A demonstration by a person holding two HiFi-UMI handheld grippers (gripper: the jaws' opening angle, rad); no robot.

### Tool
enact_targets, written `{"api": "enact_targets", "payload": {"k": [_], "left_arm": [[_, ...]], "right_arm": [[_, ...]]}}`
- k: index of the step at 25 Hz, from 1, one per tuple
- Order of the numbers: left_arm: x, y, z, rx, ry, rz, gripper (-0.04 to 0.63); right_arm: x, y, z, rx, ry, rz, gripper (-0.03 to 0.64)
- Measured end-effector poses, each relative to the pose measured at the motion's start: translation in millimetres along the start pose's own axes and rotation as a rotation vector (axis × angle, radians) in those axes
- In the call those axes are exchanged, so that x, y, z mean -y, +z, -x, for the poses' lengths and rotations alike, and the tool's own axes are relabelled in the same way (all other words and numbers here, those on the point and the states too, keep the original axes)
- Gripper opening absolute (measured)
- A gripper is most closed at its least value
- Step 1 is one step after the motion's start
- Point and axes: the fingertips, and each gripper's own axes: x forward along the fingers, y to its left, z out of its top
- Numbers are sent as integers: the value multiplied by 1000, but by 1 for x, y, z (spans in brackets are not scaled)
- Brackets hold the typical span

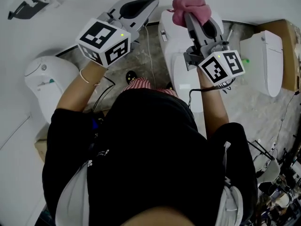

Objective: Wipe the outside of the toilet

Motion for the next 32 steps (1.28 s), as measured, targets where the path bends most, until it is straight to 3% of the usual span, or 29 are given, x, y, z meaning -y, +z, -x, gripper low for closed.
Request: {"api": "enact_targets", "payload": {"k": [5, 21, 32], "left_arm": [[42, 6, -21, -6, -3, -24, 9], [67, -7, -30, -43, 53, -26, 9], [116, -24, -51, -86, 70, 11, 9]], "right_arm": [[10, 17, 37, 18, 7, 22, 78], [21, 8, 53, -48, 61, 30, 78], [30, 16, 97, -92, 166, 67, 78]]}}
